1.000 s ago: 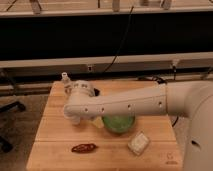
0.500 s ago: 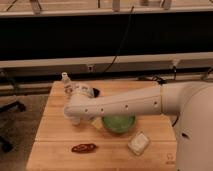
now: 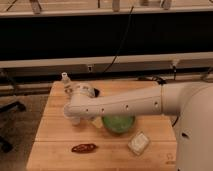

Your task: Pick up the ceramic cup

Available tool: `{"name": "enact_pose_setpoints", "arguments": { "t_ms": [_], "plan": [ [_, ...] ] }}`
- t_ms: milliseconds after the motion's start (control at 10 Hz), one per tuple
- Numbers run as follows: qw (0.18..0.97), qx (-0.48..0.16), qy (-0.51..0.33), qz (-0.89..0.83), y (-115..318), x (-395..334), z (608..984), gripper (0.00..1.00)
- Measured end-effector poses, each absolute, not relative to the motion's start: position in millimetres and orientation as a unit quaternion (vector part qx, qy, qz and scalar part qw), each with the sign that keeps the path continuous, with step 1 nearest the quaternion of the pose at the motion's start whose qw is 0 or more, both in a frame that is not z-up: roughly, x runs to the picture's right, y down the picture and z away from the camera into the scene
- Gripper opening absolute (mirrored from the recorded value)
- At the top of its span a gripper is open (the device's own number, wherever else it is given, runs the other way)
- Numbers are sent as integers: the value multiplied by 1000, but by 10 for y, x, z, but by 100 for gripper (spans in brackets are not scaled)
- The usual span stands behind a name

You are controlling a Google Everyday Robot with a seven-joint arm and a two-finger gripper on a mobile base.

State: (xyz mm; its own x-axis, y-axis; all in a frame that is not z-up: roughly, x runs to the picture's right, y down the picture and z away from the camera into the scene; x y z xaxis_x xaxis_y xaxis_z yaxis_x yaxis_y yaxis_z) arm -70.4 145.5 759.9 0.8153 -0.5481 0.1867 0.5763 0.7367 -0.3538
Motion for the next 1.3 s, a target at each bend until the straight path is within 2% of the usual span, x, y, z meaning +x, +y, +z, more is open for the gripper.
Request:
{"name": "enact_pose_setpoints", "arguments": {
  "t_ms": [500, 1300],
  "plan": [
    [927, -210, -49, -306, 1308, -781, 7647, 80],
    [906, -230, -127, -333, 1335, -1224, 7265, 80]
  ]
}}
